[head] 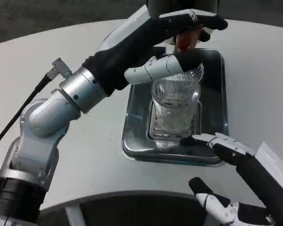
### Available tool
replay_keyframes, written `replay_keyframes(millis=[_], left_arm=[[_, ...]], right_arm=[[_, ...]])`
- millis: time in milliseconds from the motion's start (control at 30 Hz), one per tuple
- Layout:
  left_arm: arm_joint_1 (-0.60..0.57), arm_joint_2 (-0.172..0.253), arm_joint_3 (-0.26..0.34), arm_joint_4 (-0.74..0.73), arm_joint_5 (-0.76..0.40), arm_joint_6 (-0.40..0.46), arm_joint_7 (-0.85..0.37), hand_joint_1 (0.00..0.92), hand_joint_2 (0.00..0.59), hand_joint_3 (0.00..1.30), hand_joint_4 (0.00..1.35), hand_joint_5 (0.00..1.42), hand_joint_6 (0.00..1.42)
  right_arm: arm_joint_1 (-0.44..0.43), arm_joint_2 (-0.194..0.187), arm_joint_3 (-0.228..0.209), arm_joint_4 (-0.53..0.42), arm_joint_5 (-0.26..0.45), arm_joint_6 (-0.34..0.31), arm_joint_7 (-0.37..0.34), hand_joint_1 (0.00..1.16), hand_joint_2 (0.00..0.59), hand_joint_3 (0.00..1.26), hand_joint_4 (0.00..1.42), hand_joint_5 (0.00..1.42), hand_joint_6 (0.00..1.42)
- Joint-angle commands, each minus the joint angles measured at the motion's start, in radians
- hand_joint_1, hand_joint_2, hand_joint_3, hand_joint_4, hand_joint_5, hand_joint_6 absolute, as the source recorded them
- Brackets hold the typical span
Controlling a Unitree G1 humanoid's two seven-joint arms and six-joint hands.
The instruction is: Grasp the cup under the faucet to collect the drink, then remove the cup.
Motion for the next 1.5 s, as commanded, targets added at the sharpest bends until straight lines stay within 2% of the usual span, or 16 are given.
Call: replay_keyframes(millis=[33,767,1500], left_arm=[[0.024,0.020,-0.021,0.020,0.033,-0.025,0.000,0.000,0.001,0.33,0.23,0.30,0.19],[0.031,0.061,-0.046,0.009,0.112,-0.095,0.055,0.000,0.003,0.33,0.22,0.29,0.18],[0.039,0.068,-0.065,-0.005,0.158,-0.111,0.092,0.000,0.002,0.31,0.22,0.29,0.18]], right_arm=[[0.000,0.002,0.005,0.009,-0.006,0.010,-0.011,0.56,0.452,0.27,0.18,0.12,0.11],[-0.004,-0.005,0.003,0.016,-0.001,0.014,-0.014,0.56,0.452,0.27,0.18,0.12,0.11],[-0.005,0.009,0.001,0.019,0.003,0.030,-0.024,0.56,0.452,0.27,0.18,0.12,0.13]])
